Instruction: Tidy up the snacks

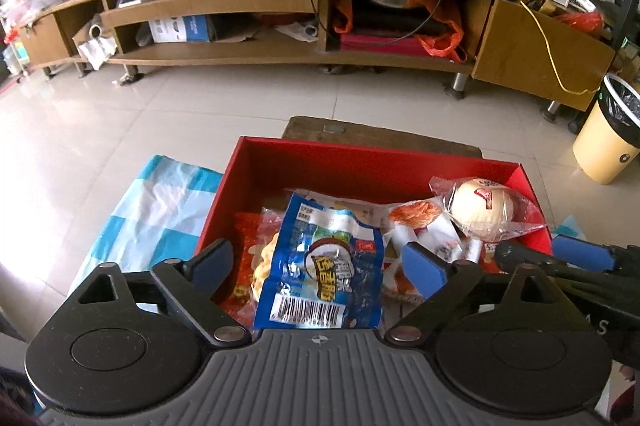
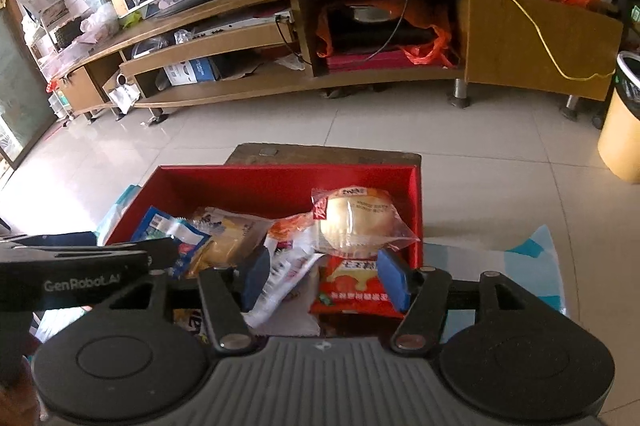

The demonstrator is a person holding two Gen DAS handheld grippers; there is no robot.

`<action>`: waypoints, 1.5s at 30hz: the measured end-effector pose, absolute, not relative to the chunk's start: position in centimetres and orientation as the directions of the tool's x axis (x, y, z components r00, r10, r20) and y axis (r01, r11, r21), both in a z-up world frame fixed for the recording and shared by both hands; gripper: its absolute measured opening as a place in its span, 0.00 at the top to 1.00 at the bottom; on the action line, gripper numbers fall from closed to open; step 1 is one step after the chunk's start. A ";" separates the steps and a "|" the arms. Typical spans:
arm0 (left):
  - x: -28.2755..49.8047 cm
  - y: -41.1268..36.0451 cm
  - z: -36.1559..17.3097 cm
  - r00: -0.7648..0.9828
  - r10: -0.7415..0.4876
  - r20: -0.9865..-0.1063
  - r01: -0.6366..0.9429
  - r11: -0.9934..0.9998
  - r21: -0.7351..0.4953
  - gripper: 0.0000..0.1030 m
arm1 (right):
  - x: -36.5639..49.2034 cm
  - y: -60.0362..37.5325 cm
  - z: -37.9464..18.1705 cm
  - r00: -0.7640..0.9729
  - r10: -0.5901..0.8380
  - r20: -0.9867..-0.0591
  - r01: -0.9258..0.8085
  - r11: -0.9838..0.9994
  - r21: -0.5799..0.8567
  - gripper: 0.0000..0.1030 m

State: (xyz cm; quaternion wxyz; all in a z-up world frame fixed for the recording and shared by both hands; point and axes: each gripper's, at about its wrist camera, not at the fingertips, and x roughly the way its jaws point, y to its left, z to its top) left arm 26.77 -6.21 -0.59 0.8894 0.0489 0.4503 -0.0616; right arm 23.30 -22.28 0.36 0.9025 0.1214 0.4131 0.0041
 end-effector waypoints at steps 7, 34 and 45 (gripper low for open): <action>25.1 -6.1 -0.5 0.580 -0.044 -0.814 0.151 0.987 0.055 0.06 | 21.8 -22.8 0.4 0.643 0.101 -0.759 0.114 0.968 0.225 0.44; 16.6 -5.0 0.5 0.574 -0.068 -0.816 0.192 0.980 0.053 0.03 | 11.7 -21.1 2.5 0.657 0.119 -0.745 0.102 0.964 0.244 0.41; 13.8 -4.2 0.7 0.567 -0.084 -0.819 0.190 0.981 0.031 0.01 | 8.9 -20.6 3.1 0.671 0.131 -0.730 0.110 0.956 0.273 0.41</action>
